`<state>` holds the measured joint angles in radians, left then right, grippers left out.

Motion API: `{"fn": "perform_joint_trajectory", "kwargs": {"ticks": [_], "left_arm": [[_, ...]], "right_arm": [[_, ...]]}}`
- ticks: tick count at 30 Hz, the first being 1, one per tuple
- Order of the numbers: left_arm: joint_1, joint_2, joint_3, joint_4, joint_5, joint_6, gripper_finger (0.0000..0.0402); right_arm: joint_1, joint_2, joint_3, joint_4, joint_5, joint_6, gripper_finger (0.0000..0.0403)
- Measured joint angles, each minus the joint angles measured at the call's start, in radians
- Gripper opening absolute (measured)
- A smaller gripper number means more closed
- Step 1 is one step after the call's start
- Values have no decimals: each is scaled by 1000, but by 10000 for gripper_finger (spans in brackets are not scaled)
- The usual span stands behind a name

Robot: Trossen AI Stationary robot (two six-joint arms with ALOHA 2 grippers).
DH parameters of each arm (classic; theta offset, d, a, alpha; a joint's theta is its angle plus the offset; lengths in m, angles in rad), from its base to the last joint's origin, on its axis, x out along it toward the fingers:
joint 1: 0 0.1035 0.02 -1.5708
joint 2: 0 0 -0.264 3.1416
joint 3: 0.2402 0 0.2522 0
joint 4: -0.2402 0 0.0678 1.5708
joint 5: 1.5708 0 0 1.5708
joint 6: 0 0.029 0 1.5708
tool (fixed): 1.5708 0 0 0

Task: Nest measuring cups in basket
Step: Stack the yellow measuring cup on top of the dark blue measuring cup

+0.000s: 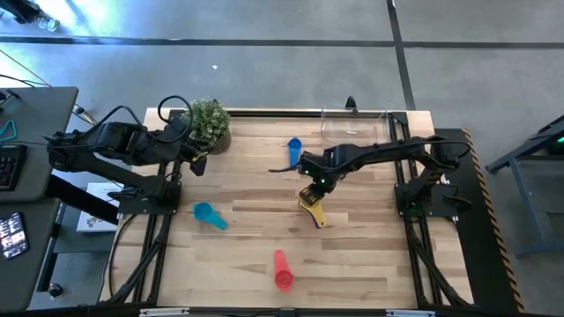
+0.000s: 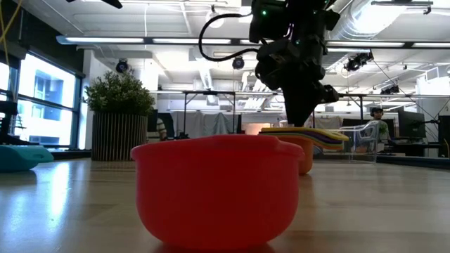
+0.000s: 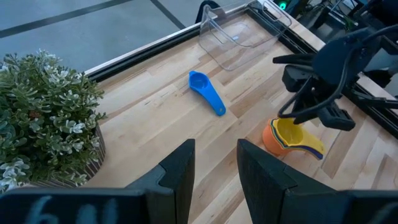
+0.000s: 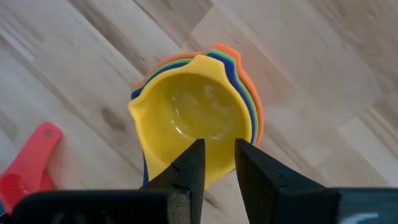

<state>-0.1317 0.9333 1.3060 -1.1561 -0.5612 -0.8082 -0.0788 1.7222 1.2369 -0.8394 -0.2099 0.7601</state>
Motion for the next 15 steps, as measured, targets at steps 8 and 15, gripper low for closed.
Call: {"fn": "perform_joint_trajectory", "kwargs": {"ticks": [8,15], "left_arm": [[0,0,0,0,0,0,110],[0,0,0,0,-2,0,110]], "right_arm": [[60,-99,0,-134,105,98,80],[139,-91,-27,-130,153,163,80]]}}
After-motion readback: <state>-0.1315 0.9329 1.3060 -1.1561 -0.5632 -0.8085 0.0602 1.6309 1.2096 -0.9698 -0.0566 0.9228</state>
